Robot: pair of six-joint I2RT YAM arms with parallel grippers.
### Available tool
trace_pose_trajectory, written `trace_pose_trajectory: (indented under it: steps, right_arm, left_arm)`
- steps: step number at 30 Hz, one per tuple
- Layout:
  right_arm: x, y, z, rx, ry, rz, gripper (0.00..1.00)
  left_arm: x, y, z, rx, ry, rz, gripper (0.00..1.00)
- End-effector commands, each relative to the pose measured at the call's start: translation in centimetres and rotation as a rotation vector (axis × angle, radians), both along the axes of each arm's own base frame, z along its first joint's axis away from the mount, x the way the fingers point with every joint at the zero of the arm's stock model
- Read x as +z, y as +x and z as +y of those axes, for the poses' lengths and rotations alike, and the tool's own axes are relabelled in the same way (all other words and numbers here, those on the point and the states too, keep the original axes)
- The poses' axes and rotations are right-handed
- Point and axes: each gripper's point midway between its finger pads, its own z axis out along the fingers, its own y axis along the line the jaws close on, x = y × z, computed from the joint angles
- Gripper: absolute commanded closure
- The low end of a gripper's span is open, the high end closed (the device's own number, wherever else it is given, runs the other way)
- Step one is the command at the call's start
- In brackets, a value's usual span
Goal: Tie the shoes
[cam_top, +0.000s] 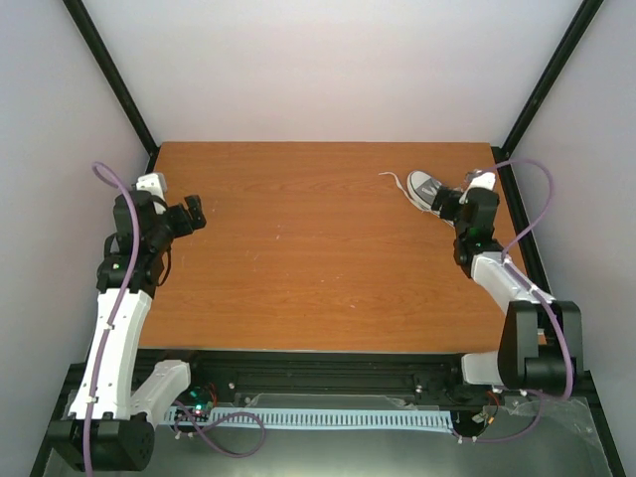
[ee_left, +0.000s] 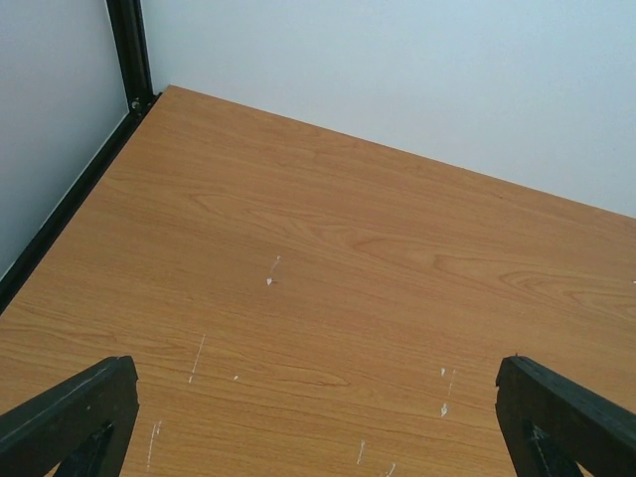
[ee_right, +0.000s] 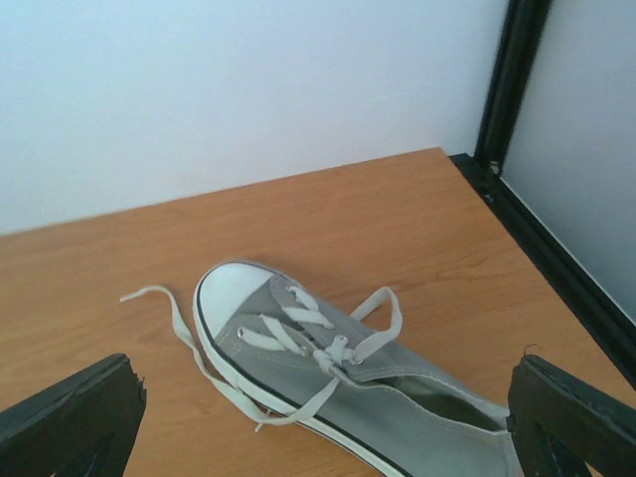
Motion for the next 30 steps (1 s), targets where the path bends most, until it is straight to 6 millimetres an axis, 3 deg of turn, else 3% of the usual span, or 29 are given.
trace_pose_trajectory:
  steps: [1, 7, 14, 25, 30]
  right_arm:
    - [-0.9, -1.6, -1.9, -0.180, 0.142, 0.164, 0.00]
    - [-1.4, 0.2, -2.4, -0.215, 0.122, 0.355, 0.00]
    - [-5.3, -0.3, -5.9, -0.405, 0.147, 0.511, 0.00]
    - [-9.7, -0.4, -9.1, -0.422, 0.370, 0.550, 0.01]
    - [-11.0, 0.2, -8.8, -0.380, 0.450, 0.564, 0.11]
  left_arm:
    - [0.1, 0.0, -0.3, -0.023, 0.009, 0.004, 0.00]
    - [0.0, 0.0, 0.0, -0.012, 0.022, 0.008, 0.00]
    - [-0.3, 0.2, -0.1, -0.016, 0.021, 0.021, 0.00]
    - [-0.5, 0.3, -0.2, -0.020, 0.022, 0.026, 0.00]
    - [-0.6, 0.3, -0.1, -0.021, 0.026, 0.033, 0.00]
